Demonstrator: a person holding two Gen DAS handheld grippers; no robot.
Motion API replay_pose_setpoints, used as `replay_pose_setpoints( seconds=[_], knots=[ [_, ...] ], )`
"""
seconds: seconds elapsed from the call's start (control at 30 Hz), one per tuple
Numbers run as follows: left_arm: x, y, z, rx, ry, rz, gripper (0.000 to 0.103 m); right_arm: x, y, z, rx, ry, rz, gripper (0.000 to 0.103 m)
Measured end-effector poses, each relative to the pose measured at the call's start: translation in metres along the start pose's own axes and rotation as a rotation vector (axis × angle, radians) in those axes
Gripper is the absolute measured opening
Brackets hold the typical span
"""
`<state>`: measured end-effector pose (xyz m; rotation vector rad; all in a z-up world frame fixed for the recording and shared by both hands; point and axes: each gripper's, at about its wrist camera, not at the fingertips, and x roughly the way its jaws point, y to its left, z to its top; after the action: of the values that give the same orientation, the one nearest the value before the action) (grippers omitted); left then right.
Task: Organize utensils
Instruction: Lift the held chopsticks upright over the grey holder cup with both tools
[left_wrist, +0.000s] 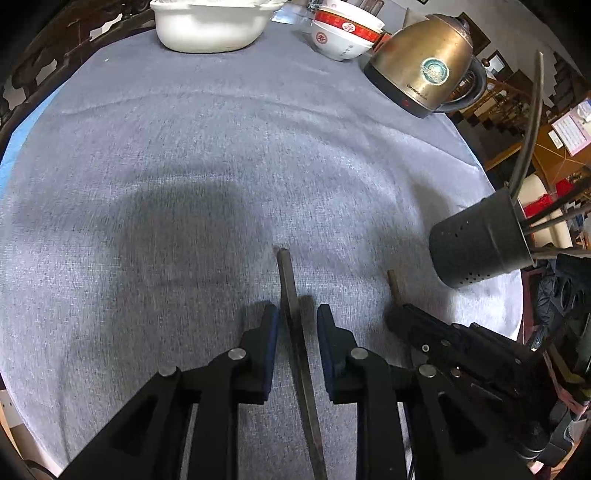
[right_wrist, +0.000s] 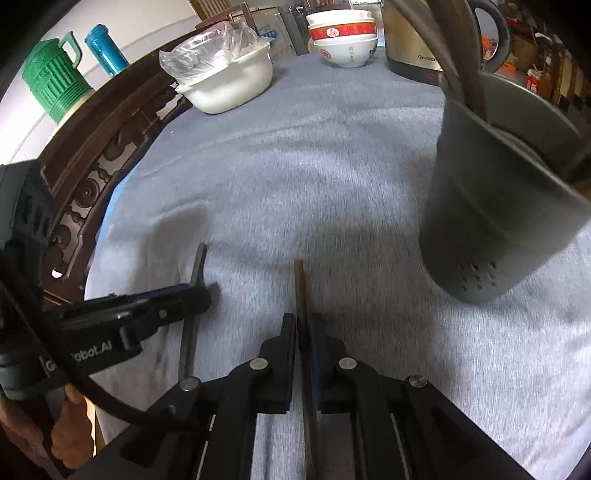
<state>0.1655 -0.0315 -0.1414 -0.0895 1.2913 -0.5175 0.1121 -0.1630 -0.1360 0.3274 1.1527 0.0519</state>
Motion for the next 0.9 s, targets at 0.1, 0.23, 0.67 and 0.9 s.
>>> replay_pose_setpoints(
  seconds=[0.1, 0.23, 0.67, 0.9],
  knots=[
    [0.002, -0.002, 0.003, -0.004, -0.003, 0.016, 0.017, 0.003, 0.004, 0.004, -0.032, 0.011, -0.026, 0.009],
    [0.004, 0.0, 0.005, -0.019, -0.013, 0.015, 0.009, 0.001, 0.007, 0.004, -0.05, 0.0, -0.046, 0.006],
    [-0.058, -0.042, -0.004, 0.059, -0.184, 0.014, 0.007, -0.1, 0.007, -0.007, -0.074, -0.238, 0.059, 0.006],
    [-0.104, -0.073, -0.02, 0.138, -0.296, 0.05, 0.005, -0.146, 0.008, -0.017, -0.076, -0.332, 0.083, 0.006]
  ],
)
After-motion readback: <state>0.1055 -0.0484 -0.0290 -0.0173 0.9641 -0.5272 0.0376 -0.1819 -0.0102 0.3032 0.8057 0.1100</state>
